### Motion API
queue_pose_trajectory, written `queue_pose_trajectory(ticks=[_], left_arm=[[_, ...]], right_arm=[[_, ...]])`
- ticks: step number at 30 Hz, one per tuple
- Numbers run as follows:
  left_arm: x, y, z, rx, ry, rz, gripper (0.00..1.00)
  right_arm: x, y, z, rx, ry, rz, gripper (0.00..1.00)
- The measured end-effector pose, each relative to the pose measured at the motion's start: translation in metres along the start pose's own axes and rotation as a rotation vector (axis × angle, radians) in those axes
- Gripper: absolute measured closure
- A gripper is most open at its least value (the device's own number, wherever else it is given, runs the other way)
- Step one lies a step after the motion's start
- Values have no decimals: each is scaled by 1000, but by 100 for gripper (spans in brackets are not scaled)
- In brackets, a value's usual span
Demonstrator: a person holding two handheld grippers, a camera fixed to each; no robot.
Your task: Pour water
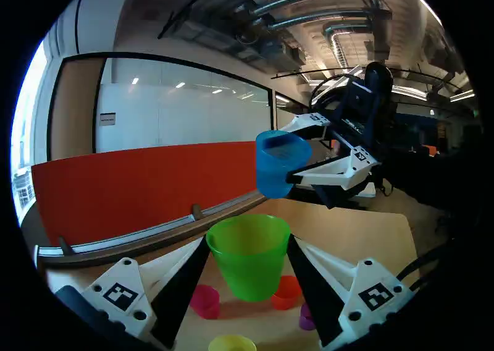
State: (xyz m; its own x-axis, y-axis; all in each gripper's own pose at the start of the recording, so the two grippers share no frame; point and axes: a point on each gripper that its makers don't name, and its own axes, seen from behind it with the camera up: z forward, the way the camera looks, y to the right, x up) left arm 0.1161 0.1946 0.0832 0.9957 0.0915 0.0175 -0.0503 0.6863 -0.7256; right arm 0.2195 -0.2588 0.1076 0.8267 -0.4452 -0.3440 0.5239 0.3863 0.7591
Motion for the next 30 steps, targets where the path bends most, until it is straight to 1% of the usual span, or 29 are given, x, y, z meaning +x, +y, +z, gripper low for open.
queue_pose_trajectory(ticks=[5,17,21,30], left_arm=[[0,0,0,0,2,0,12],[-5,5,0,-11,-4,8,12],[-7,4,2,-9,-4,6,12],[-9,8,3,-18,-5,9,12]], right_arm=[[4,-3,4,14,-6,-39,11],[6,-8,14,36,-19,-111,11],[8,-9,18,42,-21,-136,11],[10,-9,26,46,-28,-176,10]])
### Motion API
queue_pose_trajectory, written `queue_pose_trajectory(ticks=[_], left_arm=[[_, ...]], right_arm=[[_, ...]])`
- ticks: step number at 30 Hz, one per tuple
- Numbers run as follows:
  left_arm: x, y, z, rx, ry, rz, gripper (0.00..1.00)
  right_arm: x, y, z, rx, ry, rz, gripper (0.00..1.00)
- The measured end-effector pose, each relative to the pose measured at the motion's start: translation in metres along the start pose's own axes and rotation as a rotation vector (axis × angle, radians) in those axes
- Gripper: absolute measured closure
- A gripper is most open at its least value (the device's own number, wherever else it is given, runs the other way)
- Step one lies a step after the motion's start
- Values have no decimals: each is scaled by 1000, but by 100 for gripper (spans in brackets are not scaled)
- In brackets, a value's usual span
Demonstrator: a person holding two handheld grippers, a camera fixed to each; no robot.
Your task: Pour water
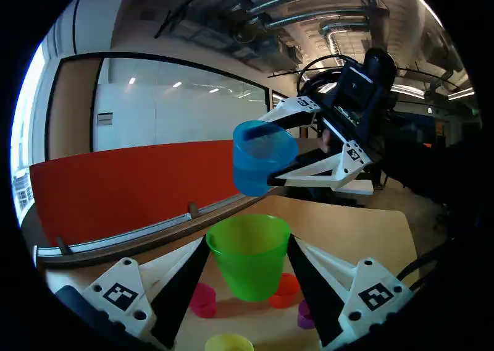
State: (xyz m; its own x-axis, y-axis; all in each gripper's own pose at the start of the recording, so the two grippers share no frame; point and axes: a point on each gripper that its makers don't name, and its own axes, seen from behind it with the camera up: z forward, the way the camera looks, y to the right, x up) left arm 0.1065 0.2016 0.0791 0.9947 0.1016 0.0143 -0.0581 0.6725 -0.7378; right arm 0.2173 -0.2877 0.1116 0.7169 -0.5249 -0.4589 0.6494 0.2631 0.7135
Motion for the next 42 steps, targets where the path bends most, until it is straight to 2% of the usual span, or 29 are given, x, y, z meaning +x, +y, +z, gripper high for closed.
queue_pose_trajectory(ticks=[21,42], left_arm=[[3,12,0,-18,3,14,12],[3,20,1,-33,4,20,12]], right_arm=[[9,5,15,-6,-18,-114,10],[12,8,24,-4,-30,-200,10]])
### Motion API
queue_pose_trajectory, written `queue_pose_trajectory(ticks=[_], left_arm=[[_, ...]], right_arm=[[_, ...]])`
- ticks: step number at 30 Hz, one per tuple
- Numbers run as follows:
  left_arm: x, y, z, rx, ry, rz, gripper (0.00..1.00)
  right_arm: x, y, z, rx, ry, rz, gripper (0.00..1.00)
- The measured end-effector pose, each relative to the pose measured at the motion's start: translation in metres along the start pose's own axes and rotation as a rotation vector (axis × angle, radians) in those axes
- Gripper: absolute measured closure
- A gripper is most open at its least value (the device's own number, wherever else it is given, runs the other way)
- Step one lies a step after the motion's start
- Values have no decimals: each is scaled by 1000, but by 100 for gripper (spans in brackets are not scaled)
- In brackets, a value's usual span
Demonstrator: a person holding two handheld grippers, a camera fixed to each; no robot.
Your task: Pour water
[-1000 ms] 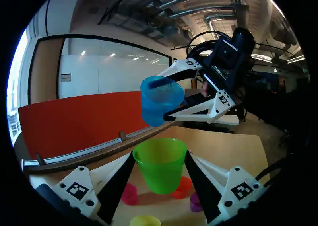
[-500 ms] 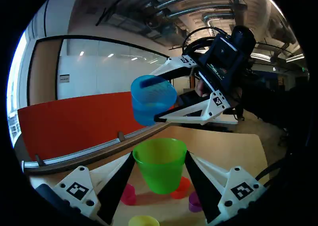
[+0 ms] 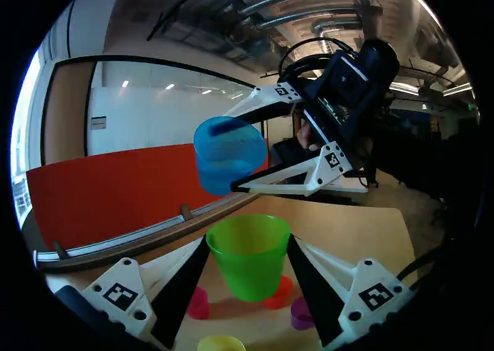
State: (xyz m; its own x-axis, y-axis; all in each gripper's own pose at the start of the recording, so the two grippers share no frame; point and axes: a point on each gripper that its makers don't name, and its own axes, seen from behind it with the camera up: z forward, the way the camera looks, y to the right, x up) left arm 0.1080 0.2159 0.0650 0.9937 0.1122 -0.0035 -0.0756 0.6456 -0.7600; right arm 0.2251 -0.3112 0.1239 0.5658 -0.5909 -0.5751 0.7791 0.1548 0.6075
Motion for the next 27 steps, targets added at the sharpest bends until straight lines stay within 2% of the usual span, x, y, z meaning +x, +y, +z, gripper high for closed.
queue_pose_trajectory(ticks=[27], left_arm=[[1,3,1,-9,4,0,12]], right_arm=[[1,0,5,-3,-15,-118,10]])
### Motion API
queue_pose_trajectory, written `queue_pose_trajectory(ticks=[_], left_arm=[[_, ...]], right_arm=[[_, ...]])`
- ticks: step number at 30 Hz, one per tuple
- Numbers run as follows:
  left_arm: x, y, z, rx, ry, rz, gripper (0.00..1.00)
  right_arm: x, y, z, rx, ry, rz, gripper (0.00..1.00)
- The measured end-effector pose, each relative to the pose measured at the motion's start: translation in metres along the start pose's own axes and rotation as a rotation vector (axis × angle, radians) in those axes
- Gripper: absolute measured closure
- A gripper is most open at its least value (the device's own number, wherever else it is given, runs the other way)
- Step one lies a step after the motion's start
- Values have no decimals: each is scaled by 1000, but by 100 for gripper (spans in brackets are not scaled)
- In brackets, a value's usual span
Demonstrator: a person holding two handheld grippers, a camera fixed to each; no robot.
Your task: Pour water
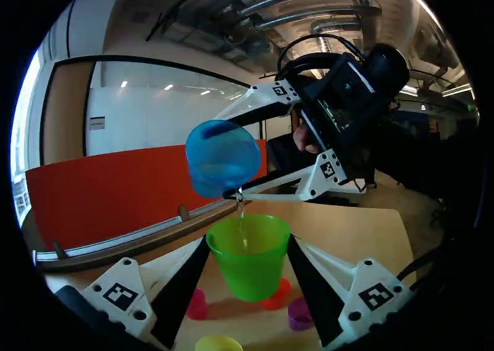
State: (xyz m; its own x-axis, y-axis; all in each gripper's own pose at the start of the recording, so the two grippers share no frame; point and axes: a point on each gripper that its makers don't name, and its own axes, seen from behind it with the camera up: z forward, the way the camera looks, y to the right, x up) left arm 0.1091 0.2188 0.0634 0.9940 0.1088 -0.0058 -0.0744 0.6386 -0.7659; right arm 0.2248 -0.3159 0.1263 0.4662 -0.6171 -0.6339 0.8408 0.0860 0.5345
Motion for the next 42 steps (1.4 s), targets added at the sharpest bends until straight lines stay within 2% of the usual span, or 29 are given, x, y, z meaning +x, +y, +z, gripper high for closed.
queue_pose_trajectory(ticks=[42], left_arm=[[-1,2,-1,-2,0,5,12]], right_arm=[[2,3,-1,-14,-12,-94,10]])
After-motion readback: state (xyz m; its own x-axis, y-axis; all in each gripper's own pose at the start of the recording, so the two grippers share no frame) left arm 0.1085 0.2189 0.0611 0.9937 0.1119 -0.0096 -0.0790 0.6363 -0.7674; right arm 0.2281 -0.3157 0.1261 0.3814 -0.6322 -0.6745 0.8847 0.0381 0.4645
